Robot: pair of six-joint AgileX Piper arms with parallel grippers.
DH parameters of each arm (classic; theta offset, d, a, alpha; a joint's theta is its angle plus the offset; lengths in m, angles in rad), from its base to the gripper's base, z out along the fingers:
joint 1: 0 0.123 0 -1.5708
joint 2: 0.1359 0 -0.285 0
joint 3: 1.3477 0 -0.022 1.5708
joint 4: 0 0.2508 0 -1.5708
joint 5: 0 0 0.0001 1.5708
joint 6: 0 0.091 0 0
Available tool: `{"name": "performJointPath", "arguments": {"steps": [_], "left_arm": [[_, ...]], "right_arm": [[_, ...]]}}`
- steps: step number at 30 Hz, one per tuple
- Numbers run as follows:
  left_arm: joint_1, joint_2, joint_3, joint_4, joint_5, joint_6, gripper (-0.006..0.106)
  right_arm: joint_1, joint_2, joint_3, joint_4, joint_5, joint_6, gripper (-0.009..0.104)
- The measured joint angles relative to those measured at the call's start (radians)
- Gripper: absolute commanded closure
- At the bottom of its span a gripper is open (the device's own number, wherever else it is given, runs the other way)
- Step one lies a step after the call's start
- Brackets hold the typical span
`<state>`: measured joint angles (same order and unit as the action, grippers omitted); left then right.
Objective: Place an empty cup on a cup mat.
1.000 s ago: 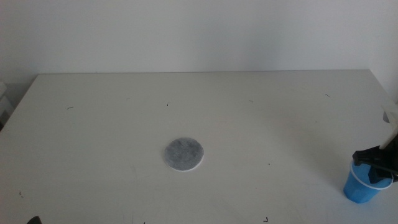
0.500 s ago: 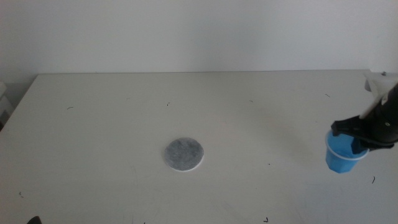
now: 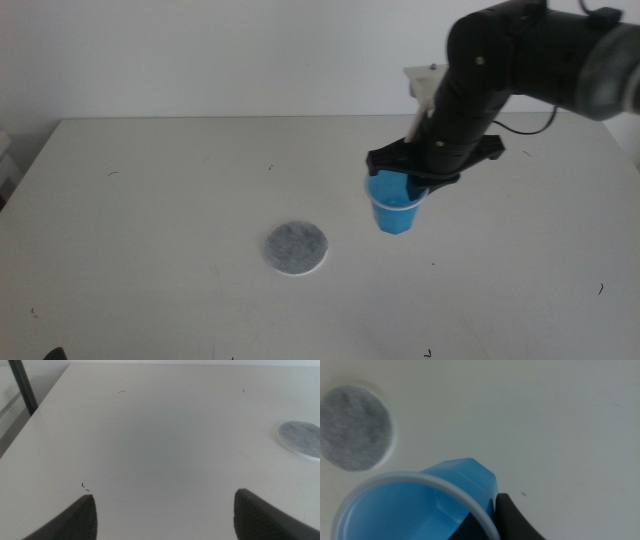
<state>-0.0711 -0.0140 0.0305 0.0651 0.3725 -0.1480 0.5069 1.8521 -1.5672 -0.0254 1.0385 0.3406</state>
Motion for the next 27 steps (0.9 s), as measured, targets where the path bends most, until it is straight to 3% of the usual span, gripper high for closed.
{"name": "performJointPath", "arguments": {"steps": [13, 27], "left_arm": [[0.0, 0.0, 0.0, 0.0, 0.0, 0.0, -0.005], [0.0, 0.0, 0.0, 0.0, 0.0, 0.0, -0.005]], "right_arm": [[0.158, 0.335, -0.388, 0.025, 0.054, 0.033, 0.096], [0.175, 0.412, -0.443, 0.041, 0.055, 0.037, 0.095]]}}
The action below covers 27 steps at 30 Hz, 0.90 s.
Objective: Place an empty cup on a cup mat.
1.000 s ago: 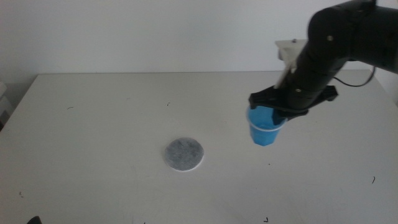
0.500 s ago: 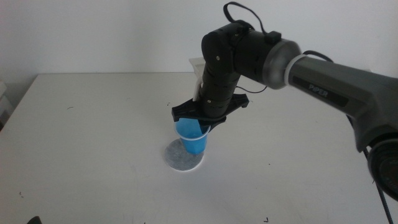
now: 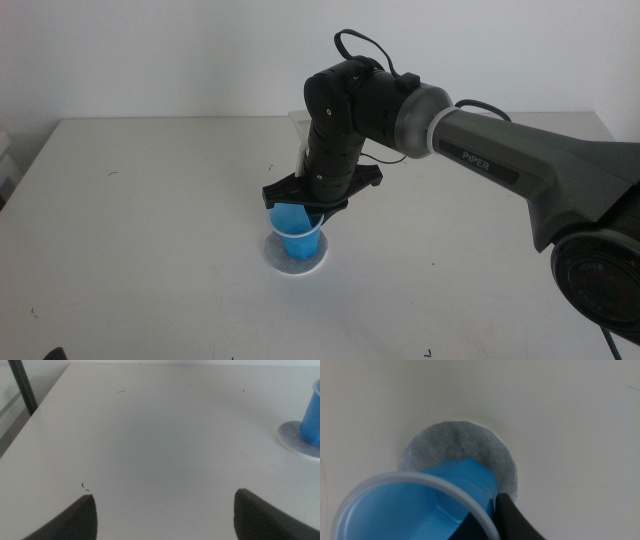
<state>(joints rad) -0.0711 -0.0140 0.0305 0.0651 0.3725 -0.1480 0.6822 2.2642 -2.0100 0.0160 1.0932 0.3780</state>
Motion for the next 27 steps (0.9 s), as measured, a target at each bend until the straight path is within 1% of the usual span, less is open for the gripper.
{"name": "performJointPath", "arguments": {"steps": [3, 6, 13, 16, 20, 23, 25, 27], "left_arm": [[0.0, 0.0, 0.0, 0.0, 0.0, 0.0, -0.005], [0.0, 0.0, 0.0, 0.0, 0.0, 0.0, -0.005], [0.0, 0.0, 0.0, 0.0, 0.0, 0.0, -0.005], [0.0, 0.0, 0.0, 0.0, 0.0, 0.0, -0.005], [0.0, 0.0, 0.0, 0.0, 0.0, 0.0, -0.005], [0.0, 0.0, 0.0, 0.0, 0.0, 0.0, -0.005], [0.0, 0.0, 0.0, 0.0, 0.0, 0.0, -0.005], [0.0, 0.0, 0.0, 0.0, 0.0, 0.0, -0.005]], "right_arm": [[0.0, 0.0, 0.0, 0.0, 0.0, -0.019, 0.089], [0.0, 0.0, 0.0, 0.0, 0.0, -0.024, 0.079], [0.0, 0.0, 0.0, 0.0, 0.0, -0.026, 0.047], [0.0, -0.011, 0.0, 0.0, 0.004, -0.026, 0.037], [-0.015, -0.086, 0.001, -0.016, 0.029, -0.025, 0.03], [-0.049, -0.169, 0.005, -0.034, 0.07, -0.023, 0.028], [-0.076, -0.244, 0.038, -0.05, 0.076, -0.023, 0.028], [-0.108, -0.338, 0.117, -0.056, 0.06, -0.023, 0.028]]}}
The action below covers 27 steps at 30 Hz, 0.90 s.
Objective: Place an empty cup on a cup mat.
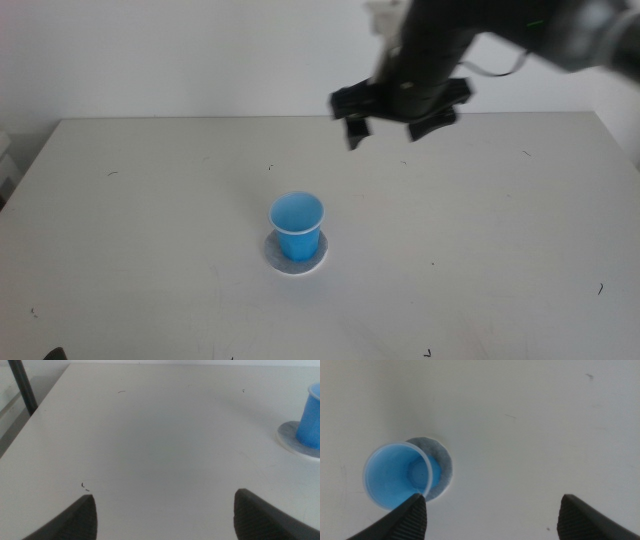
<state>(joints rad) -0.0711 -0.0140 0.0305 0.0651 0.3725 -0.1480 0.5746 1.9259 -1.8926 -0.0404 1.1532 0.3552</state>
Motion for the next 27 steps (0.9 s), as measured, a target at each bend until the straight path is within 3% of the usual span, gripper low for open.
{"name": "performJointPath", "arguments": {"steps": [13, 20, 27], "left_arm": [[0.0, 0.0, 0.0, 0.0, 0.0, 0.0, -0.005], [0.0, 0.0, 0.0, 0.0, 0.0, 0.0, -0.005], [0.0, 0.0, 0.0, 0.0, 0.0, 0.0, -0.005]], "right_arm": [[-0.302, -0.709, 0.689, -0.003, -0.243, 0.003, 0.027], [-0.444, -1.085, 0.982, -0.012, -0.309, -0.043, 0.013], [-0.465, -1.332, 1.237, -0.022, -0.46, -0.149, 0.004]]}}
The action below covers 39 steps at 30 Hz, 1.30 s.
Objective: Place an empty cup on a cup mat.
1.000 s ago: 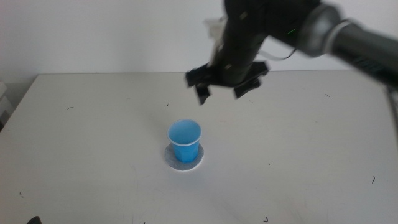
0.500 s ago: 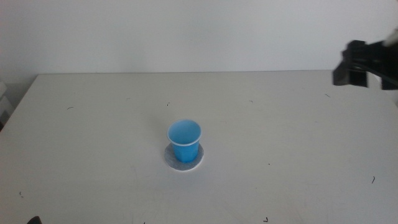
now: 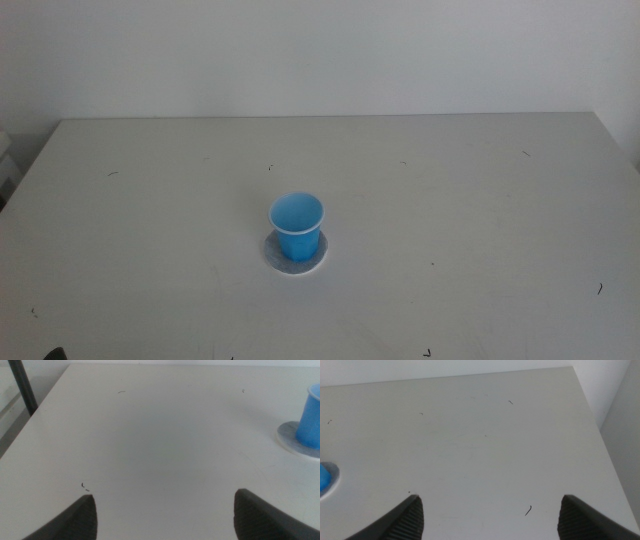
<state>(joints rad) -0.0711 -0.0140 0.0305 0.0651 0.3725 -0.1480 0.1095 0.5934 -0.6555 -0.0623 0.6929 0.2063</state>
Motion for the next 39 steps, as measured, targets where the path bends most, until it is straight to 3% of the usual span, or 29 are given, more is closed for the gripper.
{"name": "performJointPath", "arguments": {"steps": [11, 22, 39], "left_arm": [[0.0, 0.0, 0.0, 0.0, 0.0, 0.0, -0.005], [0.0, 0.0, 0.0, 0.0, 0.0, 0.0, -0.005], [0.0, 0.0, 0.0, 0.0, 0.0, 0.0, -0.005]], "right_arm": [[-0.005, -0.328, 0.328, 0.004, -0.21, -0.077, 0.004], [-0.005, -0.582, 0.471, -0.068, -0.192, -0.078, 0.004], [-0.006, -0.607, 0.635, -0.088, -0.245, -0.08, 0.004]]}}
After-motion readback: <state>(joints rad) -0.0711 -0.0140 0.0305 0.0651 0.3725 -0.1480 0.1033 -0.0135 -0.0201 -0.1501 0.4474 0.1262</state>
